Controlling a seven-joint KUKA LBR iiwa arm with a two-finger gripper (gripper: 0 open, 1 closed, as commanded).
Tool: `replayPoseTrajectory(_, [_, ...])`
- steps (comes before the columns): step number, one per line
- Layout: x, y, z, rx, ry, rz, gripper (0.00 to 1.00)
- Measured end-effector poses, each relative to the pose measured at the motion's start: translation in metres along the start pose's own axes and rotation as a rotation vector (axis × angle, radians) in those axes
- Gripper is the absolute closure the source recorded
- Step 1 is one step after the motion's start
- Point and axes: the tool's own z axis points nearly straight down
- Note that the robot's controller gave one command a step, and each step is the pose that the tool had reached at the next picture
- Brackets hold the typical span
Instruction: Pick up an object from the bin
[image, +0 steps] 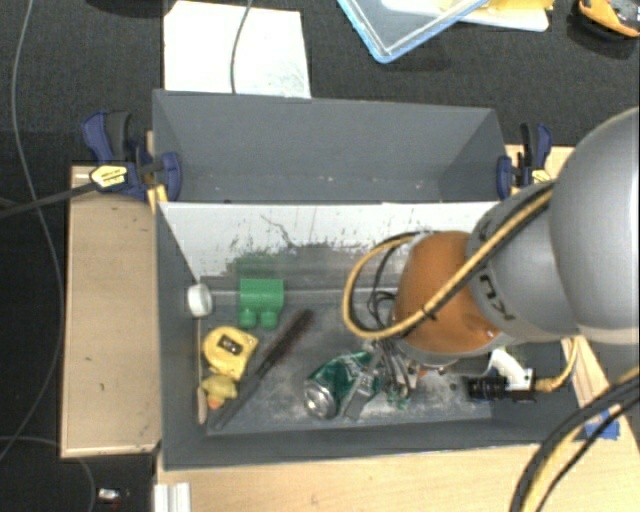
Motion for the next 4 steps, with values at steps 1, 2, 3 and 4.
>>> replayPoseTrajectory(1, [-0.0001,-0.0001,0.0,0.0,0.0,0.003,1.0])
replayPoseTrajectory(2, [-0.0001,-0.0002,0.0001,0.0,0.0,0.005,1.0])
replayPoseTrajectory(3, [-0.0001,-0.0002,0.0001,0.0,0.0,0.007,1.0])
replayPoseTrajectory(4, [-0.0005,-0.0002,0.0,0.0,-0.001,-0.012,1.0])
